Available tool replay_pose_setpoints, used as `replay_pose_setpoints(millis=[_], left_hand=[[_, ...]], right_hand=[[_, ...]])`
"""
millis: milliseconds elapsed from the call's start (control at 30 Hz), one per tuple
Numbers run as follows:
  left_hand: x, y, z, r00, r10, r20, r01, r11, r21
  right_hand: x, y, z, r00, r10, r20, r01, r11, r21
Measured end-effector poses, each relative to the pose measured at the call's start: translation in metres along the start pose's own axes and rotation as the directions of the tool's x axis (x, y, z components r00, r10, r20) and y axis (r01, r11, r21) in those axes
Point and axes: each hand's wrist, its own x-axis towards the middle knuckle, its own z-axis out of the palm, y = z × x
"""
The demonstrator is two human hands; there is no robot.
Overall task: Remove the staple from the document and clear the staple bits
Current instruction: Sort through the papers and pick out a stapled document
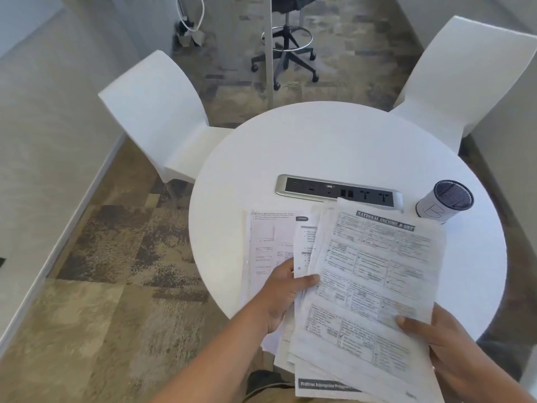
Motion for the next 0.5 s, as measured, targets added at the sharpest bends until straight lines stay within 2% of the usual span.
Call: replay_pose_setpoints(millis=[67, 200, 367, 433, 500], left_hand=[[0.001, 0.001, 0.005, 1.000, 0.016, -0.010, -0.015, 0.996, 0.087], [0.004, -0.004, 0.014, 1.000, 0.012, -0.023, -0.006, 0.973, 0.232], [0.010, -0.010, 0.015, 1.000, -0.012, 0.007, 0.010, 0.977, 0.215], [0.015, -0.009, 0.011, 0.998, -0.033, -0.049, 0.048, 0.943, 0.328], [0.033, -0.009, -0.005, 0.990, 0.055, -0.127, 0.026, 0.825, 0.564]], right_hand=[[0.000, 0.004, -0.003, 1.000, 0.025, -0.001, -0.025, 0.999, 0.045], [0.000, 0.012, 0.000, 0.997, -0.006, -0.072, 0.003, 0.999, -0.035], [0.001, 0.019, -0.013, 0.983, -0.079, -0.164, 0.072, 0.996, -0.048], [-0.001, 0.023, -0.019, 0.980, -0.075, -0.186, 0.067, 0.996, -0.051], [-0.003, 0.023, -0.026, 0.968, -0.076, -0.240, 0.061, 0.996, -0.067]])
